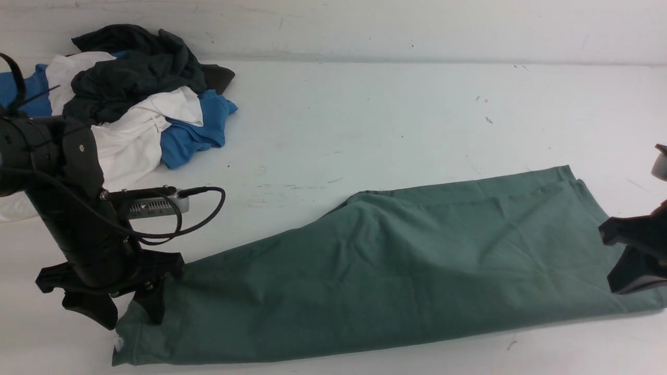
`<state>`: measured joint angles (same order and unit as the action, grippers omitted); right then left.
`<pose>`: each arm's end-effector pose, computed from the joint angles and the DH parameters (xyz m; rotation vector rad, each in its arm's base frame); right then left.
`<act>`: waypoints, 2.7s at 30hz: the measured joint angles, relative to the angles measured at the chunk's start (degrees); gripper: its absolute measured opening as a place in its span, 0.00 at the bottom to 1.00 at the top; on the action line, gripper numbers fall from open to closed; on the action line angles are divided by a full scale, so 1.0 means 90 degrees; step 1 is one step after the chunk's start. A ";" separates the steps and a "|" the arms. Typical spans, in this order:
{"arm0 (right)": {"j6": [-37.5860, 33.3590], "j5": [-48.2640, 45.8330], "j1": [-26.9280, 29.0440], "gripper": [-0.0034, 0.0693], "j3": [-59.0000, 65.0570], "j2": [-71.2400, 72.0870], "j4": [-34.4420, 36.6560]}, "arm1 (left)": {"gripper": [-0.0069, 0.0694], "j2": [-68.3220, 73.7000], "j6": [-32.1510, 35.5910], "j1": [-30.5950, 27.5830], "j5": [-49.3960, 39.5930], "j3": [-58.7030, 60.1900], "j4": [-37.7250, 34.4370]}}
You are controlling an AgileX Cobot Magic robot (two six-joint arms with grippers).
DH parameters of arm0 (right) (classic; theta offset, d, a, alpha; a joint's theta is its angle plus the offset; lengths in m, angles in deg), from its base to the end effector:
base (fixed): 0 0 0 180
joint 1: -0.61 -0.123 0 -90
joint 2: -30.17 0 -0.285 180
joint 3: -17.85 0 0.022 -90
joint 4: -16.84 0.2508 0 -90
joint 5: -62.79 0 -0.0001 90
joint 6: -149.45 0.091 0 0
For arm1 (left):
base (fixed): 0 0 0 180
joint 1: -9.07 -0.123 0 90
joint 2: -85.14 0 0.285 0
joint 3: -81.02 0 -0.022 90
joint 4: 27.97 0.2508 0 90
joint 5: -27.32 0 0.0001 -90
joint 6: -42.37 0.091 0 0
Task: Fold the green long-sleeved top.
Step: Hold the left edge of the fabric with your left arm, then drag the left edge of the fabric to the left with your left arm and fold it to the right edge
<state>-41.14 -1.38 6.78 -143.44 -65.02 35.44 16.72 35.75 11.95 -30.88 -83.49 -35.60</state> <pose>0.2699 -0.0029 0.2383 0.0916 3.0332 0.4376 0.3092 -0.0258 0.1643 0.2135 -3.0296 0.1550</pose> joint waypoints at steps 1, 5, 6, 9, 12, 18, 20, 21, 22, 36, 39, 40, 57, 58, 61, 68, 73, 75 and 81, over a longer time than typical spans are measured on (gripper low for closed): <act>-0.0006 0.0018 0.0000 0.03 0.0000 0.0000 0.0000 | 0.67 0.0079 -0.0063 0.0000 -0.0008 0.0000 0.0027; -0.0006 0.0152 0.0000 0.03 0.0000 0.0000 0.0000 | 0.67 0.0312 -0.0176 0.0000 -0.0136 -0.0066 -0.0050; -0.0006 0.0179 0.0000 0.03 0.0000 0.0000 0.0000 | 0.67 0.0341 -0.0178 0.0000 -0.0168 -0.0084 -0.0078; -0.0006 0.0216 0.0000 0.03 0.0000 0.0000 0.0000 | 0.63 0.0415 -0.0186 -0.0006 -0.0222 -0.0122 -0.0158; -0.0006 0.0234 0.0000 0.03 0.0002 0.0000 0.0014 | 0.47 0.0511 -0.0146 -0.0006 -0.0274 -0.0162 -0.0321; -0.0120 0.0255 0.0000 0.03 0.0009 0.0000 0.0019 | 0.14 0.0497 0.0225 -0.0058 -0.0669 -0.0195 -0.0255; -0.0145 0.0262 0.0000 0.03 0.0009 0.0000 0.0019 | 0.14 0.0419 0.0197 -0.0148 -0.0799 -0.0150 -0.0013; -0.0167 0.0255 0.0000 0.03 0.0009 0.0000 0.0019 | 0.14 0.0303 0.0119 -0.0292 -0.0915 -0.0065 0.0427; -0.0167 0.0242 0.0000 0.03 0.0009 0.0000 0.0019 | 0.14 0.0152 0.0076 -0.0553 -0.0967 -0.0017 0.0848; -0.0172 -0.0041 0.0000 0.03 0.0009 0.0000 0.0131 | 0.14 -0.2075 0.0593 -0.2482 -0.1279 -0.1130 -0.0499; -0.0172 0.0034 0.0000 0.03 0.0009 0.0000 0.0215 | 0.14 -0.2254 0.0561 -0.2147 -0.1340 -0.1616 -0.1096; -0.0172 0.0052 0.0000 0.03 0.0009 0.0000 0.0255 | 0.14 -0.2275 0.0530 -0.1982 -0.1358 -0.1779 -0.1267; -0.0172 0.0193 0.0000 0.03 0.0009 0.0000 0.0328 | 0.14 0.0812 0.0317 0.2407 -0.1190 -0.4962 -0.2531; -0.0172 0.0193 0.0000 0.03 0.0009 0.0000 0.0328 | 0.14 0.1110 0.0317 0.2537 -0.1190 -0.5271 -0.2578; -0.0172 0.0193 0.0000 0.03 0.0009 0.0000 0.0328 | 0.14 0.2032 0.0317 0.2891 -0.1184 -0.6173 -0.2697; -0.0188 0.0194 0.0000 0.03 0.0009 0.0000 0.0328 | 0.18 0.3192 0.0317 0.3287 -0.1177 -0.7072 -0.2760; -0.0196 0.0188 0.0000 0.03 0.0009 0.0000 0.0328 | 0.29 0.3535 0.0323 0.3572 -0.0886 -0.7198 -0.2975; -0.0196 0.0188 0.0000 0.03 0.0009 0.0000 0.0328 | 0.36 0.3557 0.0323 0.3636 -0.0801 -0.7198 -0.3019; -0.0196 -0.0063 0.0000 0.03 0.0009 0.0019 0.0340 | 0.54 0.3415 0.0329 0.3530 -0.0959 -0.7236 -0.3237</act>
<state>-42.90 -1.95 6.78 -143.36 -64.85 38.50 47.45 38.72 43.72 -39.51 -148.62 -64.73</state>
